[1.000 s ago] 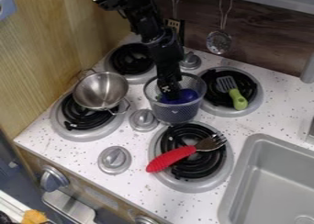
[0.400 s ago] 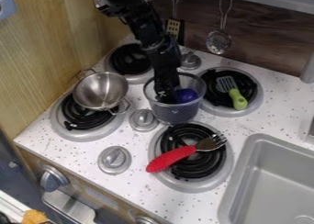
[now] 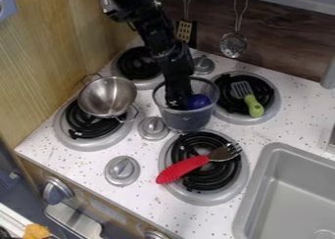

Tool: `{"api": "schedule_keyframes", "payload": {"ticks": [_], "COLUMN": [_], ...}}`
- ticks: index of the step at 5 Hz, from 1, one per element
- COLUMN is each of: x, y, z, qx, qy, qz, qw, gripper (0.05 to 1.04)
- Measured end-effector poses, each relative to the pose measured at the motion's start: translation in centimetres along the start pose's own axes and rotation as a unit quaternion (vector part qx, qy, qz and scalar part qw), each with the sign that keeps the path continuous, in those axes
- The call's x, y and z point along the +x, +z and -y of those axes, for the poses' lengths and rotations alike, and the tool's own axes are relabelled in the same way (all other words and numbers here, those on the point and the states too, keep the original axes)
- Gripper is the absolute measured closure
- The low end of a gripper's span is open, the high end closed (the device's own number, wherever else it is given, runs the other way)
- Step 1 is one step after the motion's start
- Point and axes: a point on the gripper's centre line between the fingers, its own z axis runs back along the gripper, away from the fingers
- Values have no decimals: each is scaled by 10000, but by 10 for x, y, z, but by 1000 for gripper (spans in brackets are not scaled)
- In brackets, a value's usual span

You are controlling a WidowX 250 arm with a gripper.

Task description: Take the eggplant and put it between the two right burners

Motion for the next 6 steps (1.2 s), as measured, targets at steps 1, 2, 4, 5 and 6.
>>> {"api": "schedule_keyframes", "payload": {"ticks": [1,2,4,5,6], "x": [-1,-1,-3,-3,-4], "y": [-3,-4,-5,-5,-5], "z": [2,2,3,3,5], "qx": [28,41,77,64,10], "qy": [51,59,144,164,249], "qz": [24,36,-7,-30,-79], "qw": [10000,10000,9999,9998,9997], "gripper": [82,127,433,433,433]}}
